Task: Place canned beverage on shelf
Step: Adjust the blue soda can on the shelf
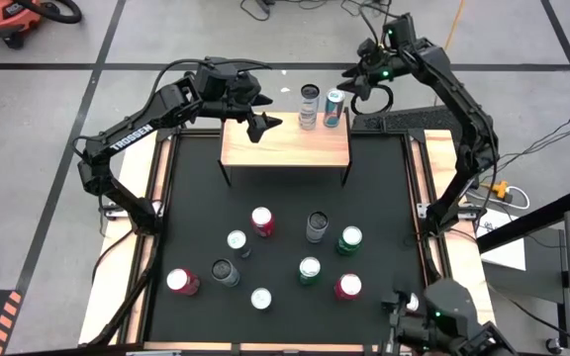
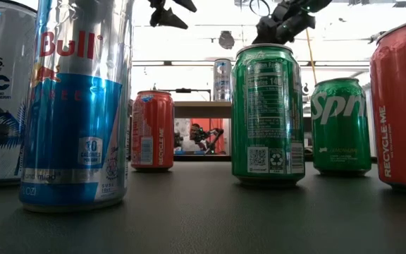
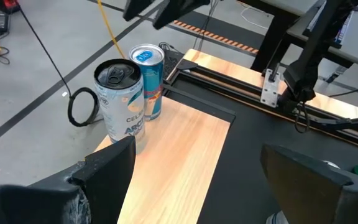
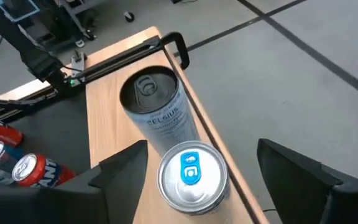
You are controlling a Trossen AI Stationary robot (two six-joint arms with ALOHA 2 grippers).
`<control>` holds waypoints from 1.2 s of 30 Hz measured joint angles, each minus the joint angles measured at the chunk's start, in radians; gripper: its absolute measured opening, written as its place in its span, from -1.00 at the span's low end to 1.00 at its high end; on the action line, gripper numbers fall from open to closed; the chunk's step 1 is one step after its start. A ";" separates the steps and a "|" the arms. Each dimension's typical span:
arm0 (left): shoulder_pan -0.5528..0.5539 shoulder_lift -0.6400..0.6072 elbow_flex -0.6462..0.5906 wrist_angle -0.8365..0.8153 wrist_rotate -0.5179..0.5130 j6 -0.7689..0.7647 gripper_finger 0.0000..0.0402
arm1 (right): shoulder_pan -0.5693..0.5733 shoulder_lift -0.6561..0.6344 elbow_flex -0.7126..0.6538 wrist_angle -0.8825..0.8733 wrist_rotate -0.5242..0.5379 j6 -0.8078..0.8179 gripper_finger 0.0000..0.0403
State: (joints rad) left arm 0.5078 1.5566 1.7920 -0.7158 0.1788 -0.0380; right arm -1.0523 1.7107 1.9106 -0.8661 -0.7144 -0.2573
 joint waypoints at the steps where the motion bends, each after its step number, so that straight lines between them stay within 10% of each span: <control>1: 0.001 0.000 0.000 0.000 0.000 -0.001 0.73 | 0.001 0.000 -0.006 -0.002 -0.014 0.000 0.35; 20: 0.002 0.000 0.000 0.000 -0.057 -0.006 0.73 | 0.072 0.000 -0.022 -0.037 0.143 -0.032 -0.50; 36: 0.002 0.000 0.000 0.000 -0.057 -0.005 0.73 | 0.072 0.000 -0.022 -0.105 0.171 -0.063 -0.73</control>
State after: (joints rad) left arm 0.5102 1.5570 1.7920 -0.7160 0.1219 -0.0425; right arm -0.9798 1.7111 1.8885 -0.9708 -0.5438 -0.3201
